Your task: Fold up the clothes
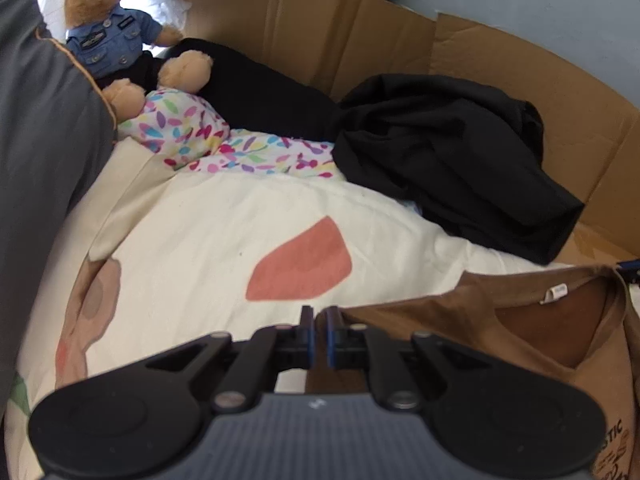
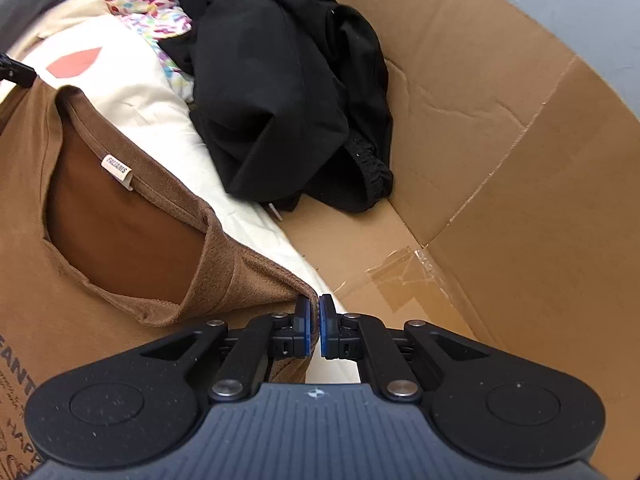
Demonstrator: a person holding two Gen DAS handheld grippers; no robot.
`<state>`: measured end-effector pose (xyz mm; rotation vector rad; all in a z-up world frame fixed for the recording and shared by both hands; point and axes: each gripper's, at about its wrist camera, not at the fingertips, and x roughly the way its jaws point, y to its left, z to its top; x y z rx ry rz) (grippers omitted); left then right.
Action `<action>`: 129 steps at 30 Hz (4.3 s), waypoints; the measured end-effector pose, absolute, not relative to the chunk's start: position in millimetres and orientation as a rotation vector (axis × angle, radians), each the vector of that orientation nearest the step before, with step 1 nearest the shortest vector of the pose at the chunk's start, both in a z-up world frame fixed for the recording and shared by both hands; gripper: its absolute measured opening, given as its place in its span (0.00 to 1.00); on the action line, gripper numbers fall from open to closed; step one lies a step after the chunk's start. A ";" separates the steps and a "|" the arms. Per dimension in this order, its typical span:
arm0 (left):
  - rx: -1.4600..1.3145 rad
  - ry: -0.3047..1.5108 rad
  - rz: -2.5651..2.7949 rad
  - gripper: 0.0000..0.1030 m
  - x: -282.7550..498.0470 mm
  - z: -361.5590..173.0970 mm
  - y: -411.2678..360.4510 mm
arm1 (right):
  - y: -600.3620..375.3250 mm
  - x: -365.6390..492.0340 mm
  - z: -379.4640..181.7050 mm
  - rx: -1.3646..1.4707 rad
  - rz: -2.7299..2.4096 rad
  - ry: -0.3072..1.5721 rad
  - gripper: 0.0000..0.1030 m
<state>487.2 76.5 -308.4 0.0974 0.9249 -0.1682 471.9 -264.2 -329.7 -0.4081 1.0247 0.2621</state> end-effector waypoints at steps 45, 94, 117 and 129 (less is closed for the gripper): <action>0.377 0.840 -0.402 0.22 506.4 -347.0 -4.4 | -251.2 511.4 -348.1 -0.340 0.435 0.996 0.35; 0.227 0.864 -0.447 0.51 309.6 -239.3 0.1 | -255.3 268.4 -232.6 -0.258 0.316 1.031 0.40; 0.255 0.823 -0.375 0.65 250.0 -341.2 0.2 | -200.9 223.6 -311.2 -0.112 0.150 1.012 0.40; 0.324 0.733 -0.380 0.63 233.7 -353.2 -18.6 | -189.0 184.1 -331.3 -0.104 0.109 0.903 0.40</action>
